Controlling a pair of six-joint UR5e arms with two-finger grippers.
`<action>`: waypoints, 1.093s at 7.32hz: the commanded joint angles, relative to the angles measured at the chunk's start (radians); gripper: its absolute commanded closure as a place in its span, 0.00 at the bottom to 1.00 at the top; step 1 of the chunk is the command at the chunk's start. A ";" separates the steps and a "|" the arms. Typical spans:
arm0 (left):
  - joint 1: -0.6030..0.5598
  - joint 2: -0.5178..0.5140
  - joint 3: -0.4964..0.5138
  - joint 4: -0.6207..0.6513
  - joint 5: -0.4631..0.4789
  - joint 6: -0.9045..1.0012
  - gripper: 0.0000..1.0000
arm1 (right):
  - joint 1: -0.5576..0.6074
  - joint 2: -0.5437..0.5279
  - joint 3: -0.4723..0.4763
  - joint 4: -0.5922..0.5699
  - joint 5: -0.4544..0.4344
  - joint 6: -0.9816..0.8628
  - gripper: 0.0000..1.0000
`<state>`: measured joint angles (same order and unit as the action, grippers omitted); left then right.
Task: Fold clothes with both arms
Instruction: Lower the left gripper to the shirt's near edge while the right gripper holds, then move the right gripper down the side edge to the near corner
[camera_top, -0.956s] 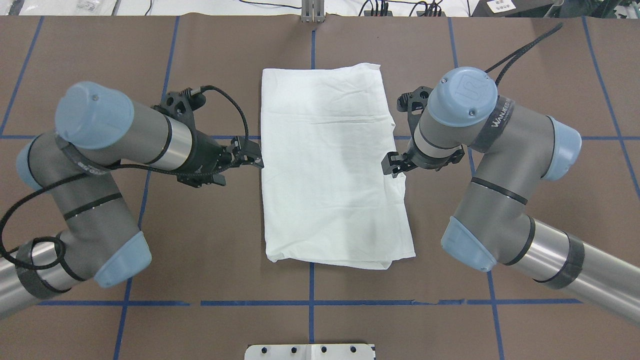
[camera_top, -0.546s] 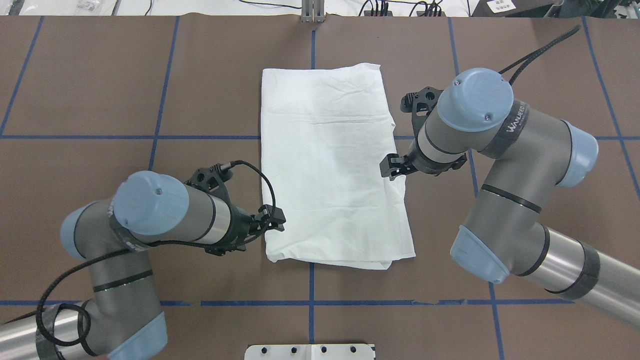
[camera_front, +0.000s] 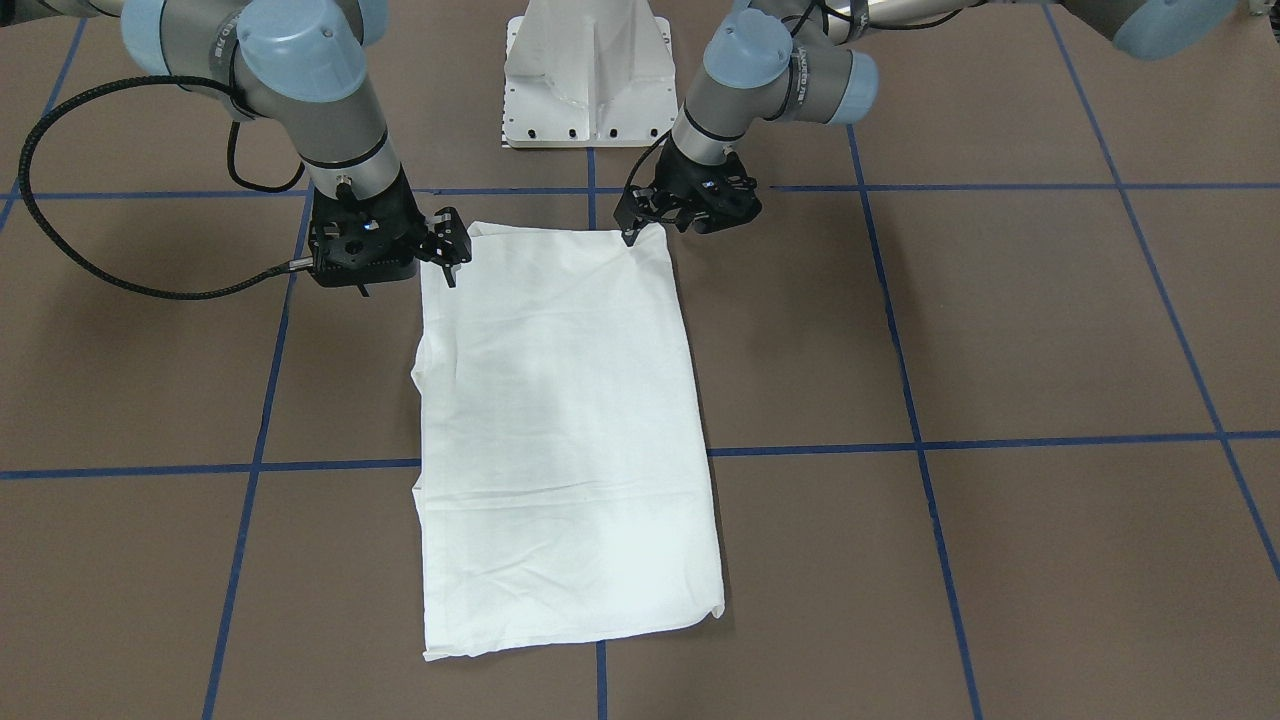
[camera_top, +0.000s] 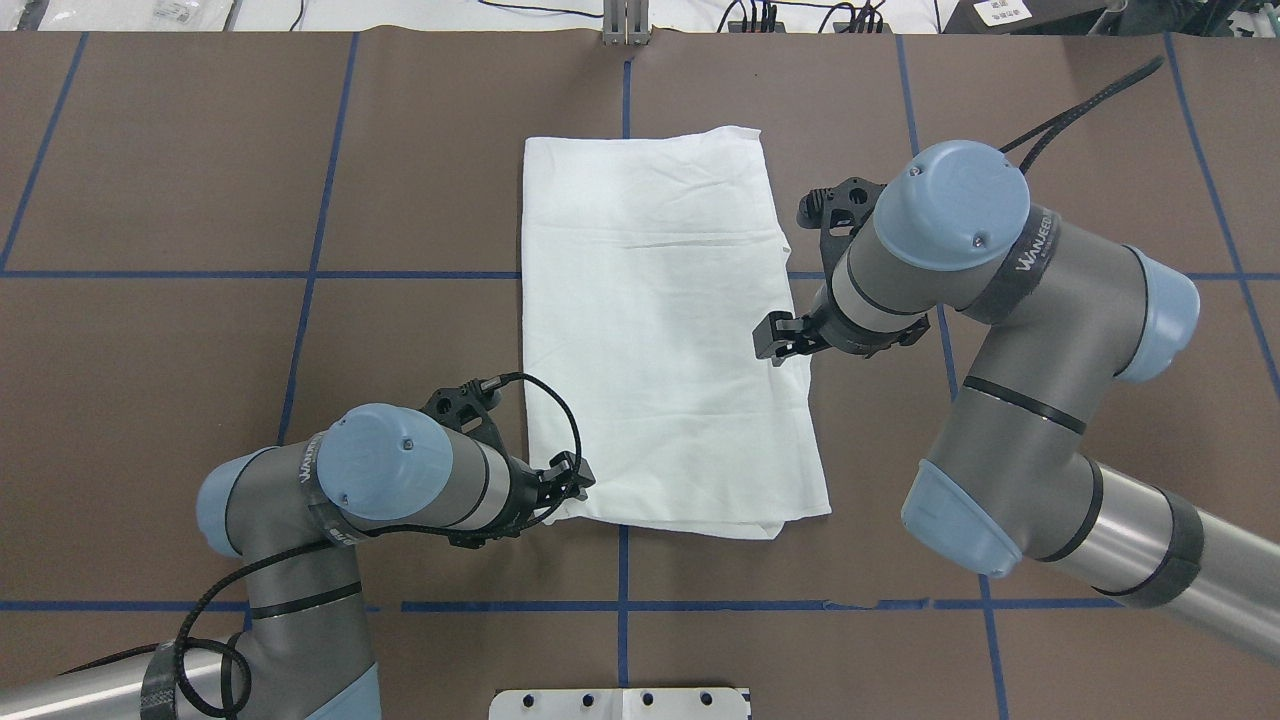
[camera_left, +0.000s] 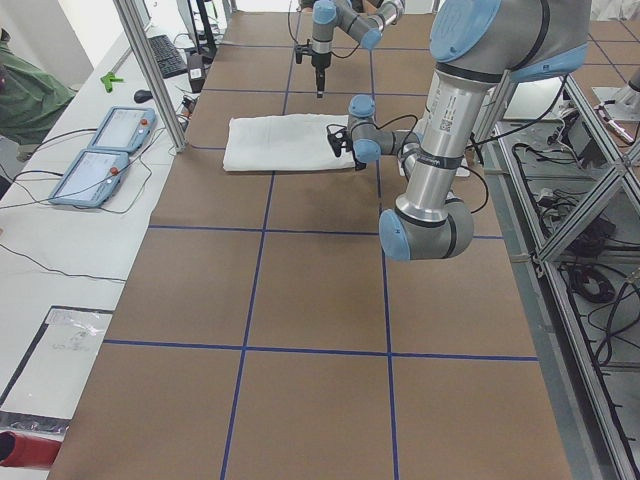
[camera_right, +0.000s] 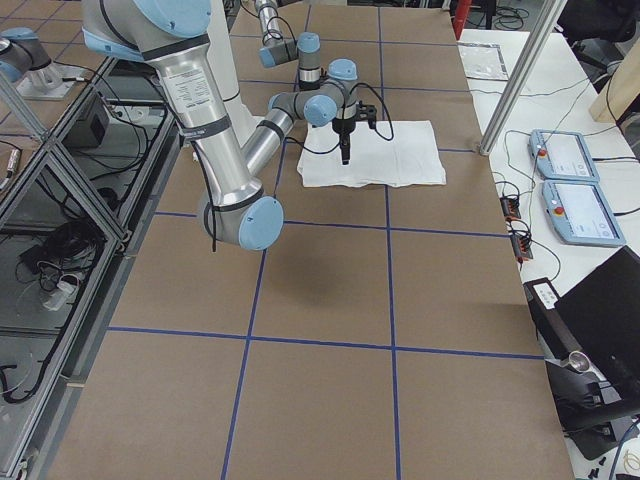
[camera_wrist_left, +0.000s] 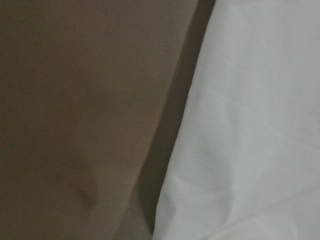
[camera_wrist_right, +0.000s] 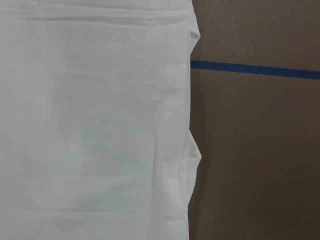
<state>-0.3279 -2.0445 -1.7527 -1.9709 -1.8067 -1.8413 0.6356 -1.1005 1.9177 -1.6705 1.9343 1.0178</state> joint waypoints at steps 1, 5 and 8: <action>0.001 -0.011 0.002 0.001 0.000 -0.004 0.28 | -0.001 0.001 0.000 0.000 0.000 0.001 0.00; 0.001 -0.014 0.001 -0.002 0.000 -0.003 0.59 | -0.001 -0.002 -0.002 0.000 -0.002 0.001 0.00; 0.001 -0.022 0.004 -0.002 0.000 0.001 0.59 | -0.001 -0.002 -0.005 0.000 -0.003 0.001 0.00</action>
<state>-0.3263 -2.0640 -1.7504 -1.9719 -1.8070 -1.8422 0.6361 -1.1029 1.9145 -1.6705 1.9315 1.0186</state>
